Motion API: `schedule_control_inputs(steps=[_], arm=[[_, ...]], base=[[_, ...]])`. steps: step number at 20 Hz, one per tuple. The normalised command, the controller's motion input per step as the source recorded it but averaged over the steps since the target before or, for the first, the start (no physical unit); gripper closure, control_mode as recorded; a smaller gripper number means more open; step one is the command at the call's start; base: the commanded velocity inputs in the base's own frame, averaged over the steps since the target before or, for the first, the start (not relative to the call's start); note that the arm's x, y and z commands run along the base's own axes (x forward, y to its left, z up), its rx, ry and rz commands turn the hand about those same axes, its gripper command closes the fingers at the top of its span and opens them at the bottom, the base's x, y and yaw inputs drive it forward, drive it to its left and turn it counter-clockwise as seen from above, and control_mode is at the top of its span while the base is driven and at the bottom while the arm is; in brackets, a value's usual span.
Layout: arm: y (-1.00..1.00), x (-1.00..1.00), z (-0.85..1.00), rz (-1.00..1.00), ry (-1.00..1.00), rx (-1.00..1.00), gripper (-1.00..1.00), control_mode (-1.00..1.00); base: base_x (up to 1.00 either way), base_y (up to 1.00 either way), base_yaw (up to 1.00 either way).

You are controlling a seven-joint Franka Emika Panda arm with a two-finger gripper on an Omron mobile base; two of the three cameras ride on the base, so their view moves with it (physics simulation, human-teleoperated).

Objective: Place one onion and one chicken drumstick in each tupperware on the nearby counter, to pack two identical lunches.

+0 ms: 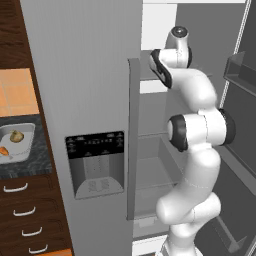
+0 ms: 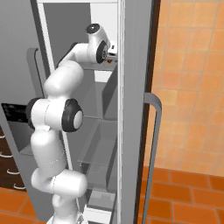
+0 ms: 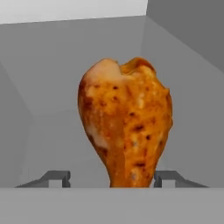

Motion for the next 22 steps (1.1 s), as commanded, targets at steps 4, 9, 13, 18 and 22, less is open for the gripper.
schedule_control_inputs(steps=[4, 9, 13, 18, 22], arm=[[-0.07, 0.2, -0.29, 0.0, 0.06, 0.0, 1.0, -1.0], [0.02, -0.32, -0.29, 0.0, -0.07, -0.01, 1.0, -1.0], [0.13, -0.88, -0.02, 0.0, -0.09, 0.0, 1.0, -1.0], [0.13, -1.0, -0.09, 0.0, -0.17, -0.02, 1.0, -1.0], [0.03, -1.0, 0.0, 0.0, -0.14, 0.0, 1.0, -1.0]], base=[[0.0, 0.0, 0.0], [0.0, 0.0, 0.0], [0.0, 0.0, 0.0], [0.0, 0.0, 0.0], [0.0, 0.0, 0.0]])
